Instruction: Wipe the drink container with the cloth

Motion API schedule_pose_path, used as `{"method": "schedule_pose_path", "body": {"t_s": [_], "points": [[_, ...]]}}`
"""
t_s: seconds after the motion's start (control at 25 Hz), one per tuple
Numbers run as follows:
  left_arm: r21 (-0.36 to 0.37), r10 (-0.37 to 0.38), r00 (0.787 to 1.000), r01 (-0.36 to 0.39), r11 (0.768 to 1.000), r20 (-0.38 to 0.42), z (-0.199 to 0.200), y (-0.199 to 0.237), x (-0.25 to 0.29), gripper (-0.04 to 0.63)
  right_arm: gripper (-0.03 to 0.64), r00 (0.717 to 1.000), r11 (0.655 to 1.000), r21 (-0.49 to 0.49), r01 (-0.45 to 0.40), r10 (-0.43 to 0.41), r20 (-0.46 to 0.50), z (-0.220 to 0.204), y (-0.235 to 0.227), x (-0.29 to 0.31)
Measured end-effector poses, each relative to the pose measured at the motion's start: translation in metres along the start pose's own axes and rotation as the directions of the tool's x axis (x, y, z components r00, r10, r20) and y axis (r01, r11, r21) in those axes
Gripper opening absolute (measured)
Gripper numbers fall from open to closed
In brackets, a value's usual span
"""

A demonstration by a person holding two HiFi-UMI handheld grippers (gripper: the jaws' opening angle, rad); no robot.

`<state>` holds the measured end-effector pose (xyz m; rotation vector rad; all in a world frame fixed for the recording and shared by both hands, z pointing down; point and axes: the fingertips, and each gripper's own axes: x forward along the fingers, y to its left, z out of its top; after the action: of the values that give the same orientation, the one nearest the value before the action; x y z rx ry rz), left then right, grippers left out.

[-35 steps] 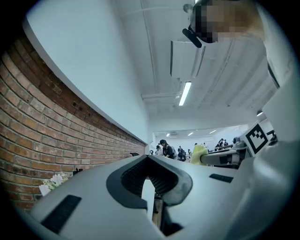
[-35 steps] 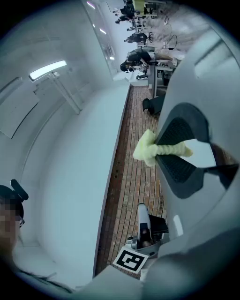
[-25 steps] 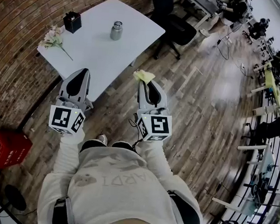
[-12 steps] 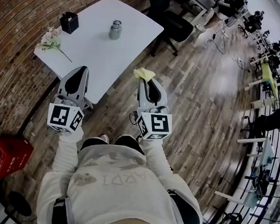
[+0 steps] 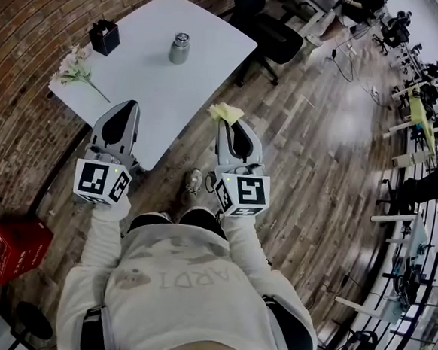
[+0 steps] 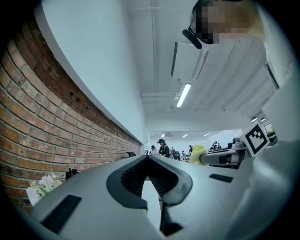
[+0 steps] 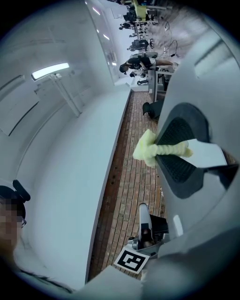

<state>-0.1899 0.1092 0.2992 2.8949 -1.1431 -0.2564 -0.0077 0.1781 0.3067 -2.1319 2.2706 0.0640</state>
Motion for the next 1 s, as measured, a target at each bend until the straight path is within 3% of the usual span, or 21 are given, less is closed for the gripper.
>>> {"method": "schedule_pose_path", "body": {"t_s": [0.32, 1.0], "points": [[0.018, 0.02, 1.0, -0.02, 1.0, 0.001, -0.003, 0.02, 0.054, 0.0, 0.071, 0.999, 0.999, 0.002, -0.04, 0.04, 0.011, -0.001, -0.028, 0.057], [0.03, 0.151, 0.989, -0.151, 0.988, 0.003, -0.019, 0.044, 0.172, 0.001, 0.071, 0.981, 0.981, 0.013, -0.192, 0.192, 0.017, -0.003, -0.11, 0.178]]}}
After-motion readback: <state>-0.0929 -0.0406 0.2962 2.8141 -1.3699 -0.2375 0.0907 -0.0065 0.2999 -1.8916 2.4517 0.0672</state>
